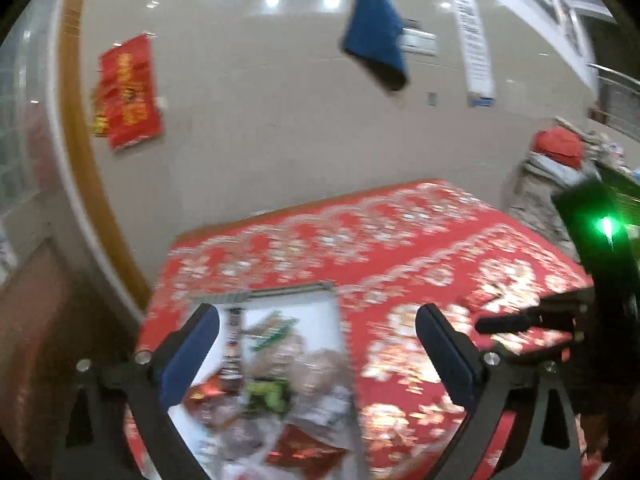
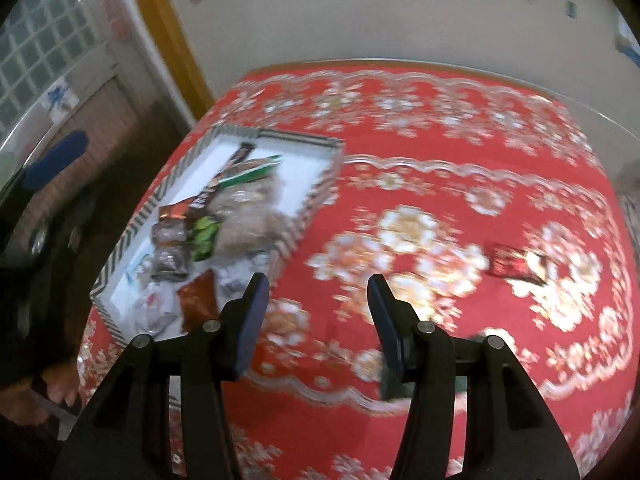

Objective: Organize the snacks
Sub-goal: 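Grasp the dark green packet with left tool while right tool grasps brown chocolate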

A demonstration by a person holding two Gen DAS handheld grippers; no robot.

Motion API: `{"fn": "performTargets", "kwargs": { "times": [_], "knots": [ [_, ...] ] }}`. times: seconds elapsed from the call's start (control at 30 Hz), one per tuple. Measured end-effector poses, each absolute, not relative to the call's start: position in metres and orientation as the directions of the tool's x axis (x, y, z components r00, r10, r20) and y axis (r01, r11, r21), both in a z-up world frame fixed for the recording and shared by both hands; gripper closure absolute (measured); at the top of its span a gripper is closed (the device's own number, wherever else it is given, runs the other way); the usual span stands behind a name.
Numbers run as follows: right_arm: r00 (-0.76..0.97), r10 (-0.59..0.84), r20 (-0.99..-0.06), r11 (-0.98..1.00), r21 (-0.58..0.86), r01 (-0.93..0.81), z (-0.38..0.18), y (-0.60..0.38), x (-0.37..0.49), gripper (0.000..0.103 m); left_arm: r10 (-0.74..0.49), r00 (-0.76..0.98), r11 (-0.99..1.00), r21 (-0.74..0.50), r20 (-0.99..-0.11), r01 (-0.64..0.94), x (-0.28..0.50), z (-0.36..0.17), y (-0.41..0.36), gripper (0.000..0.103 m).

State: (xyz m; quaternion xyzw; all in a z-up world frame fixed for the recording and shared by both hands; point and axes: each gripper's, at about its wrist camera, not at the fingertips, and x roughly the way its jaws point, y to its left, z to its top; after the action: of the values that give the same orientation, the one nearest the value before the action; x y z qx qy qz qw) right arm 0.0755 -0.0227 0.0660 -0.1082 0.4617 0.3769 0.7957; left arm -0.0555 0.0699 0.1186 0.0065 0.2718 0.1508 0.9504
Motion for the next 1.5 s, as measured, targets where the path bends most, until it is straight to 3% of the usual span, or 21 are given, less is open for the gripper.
{"fn": "performTargets", "kwargs": {
  "times": [0.33,0.67,0.87,1.07,1.27,1.5],
  "knots": [
    [0.394,0.406,-0.824,0.849,0.180,-0.497,0.062,-0.127,0.095,0.052,0.164,0.814,0.981,0.004,-0.557,-0.195,-0.044,0.101,0.043,0.002],
    [0.403,0.401,-0.823,0.878,0.220,-0.425,0.039,-0.188,0.119,0.052,-0.081,0.734,0.936,-0.305,-0.674,-0.177,-0.035,0.061,0.038,0.002],
    [0.342,0.447,-0.826,0.829,0.240,-0.505,0.025,-0.187,0.143,0.052,-0.124,0.650,0.950,-0.279,-0.750,-0.140,-0.018,0.047,-0.003,0.002],
    [0.273,0.469,-0.840,0.565,0.048,-0.824,0.020,-0.147,0.188,0.052,-0.088,0.589,0.951,-0.244,-0.803,-0.191,-0.003,0.037,-0.024,0.002],
    [0.089,0.469,-0.879,0.300,0.064,-0.952,0.012,-0.110,0.238,0.052,-0.014,0.552,0.930,-0.213,-0.834,-0.299,-0.007,0.032,-0.024,0.002],
    [-0.027,0.338,-0.941,0.025,0.037,-0.999,-0.013,-0.070,0.243,0.050,0.067,0.529,0.885,-0.194,-0.846,-0.422,-0.019,0.031,-0.016,0.002]
  ]
}}
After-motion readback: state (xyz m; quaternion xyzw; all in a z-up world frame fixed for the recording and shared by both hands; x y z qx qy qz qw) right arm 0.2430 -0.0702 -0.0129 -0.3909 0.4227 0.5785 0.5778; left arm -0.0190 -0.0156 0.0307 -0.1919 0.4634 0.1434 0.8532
